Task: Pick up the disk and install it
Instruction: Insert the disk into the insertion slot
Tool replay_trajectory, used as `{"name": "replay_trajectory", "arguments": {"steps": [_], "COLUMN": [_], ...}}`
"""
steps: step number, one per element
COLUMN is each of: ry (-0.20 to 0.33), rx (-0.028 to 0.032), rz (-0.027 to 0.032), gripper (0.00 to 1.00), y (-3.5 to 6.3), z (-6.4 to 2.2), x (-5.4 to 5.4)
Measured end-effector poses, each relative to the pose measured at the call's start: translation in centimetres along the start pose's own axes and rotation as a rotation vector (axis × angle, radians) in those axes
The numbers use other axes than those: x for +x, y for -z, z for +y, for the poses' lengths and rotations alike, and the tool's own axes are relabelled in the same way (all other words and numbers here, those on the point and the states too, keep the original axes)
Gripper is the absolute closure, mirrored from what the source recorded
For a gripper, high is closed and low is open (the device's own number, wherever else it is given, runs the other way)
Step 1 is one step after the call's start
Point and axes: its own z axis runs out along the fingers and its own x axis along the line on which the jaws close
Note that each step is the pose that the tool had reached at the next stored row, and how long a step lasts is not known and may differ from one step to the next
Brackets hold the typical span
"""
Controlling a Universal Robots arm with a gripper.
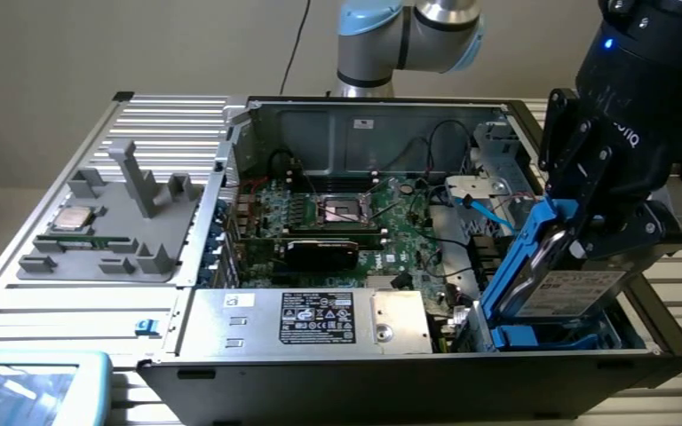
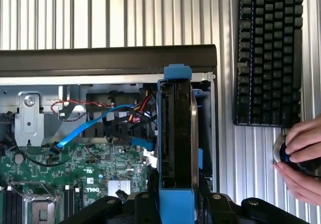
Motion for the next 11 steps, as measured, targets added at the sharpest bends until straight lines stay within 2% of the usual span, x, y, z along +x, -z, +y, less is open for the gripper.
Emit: {"name": "replay_trajectory", "arguments": {"steps": [11], "ry": [0.0], "rx": [0.0], "rz": [0.0001], "gripper": [0.63], "y": [-1.68], "z": [-0.08], "x": [0.0]}}
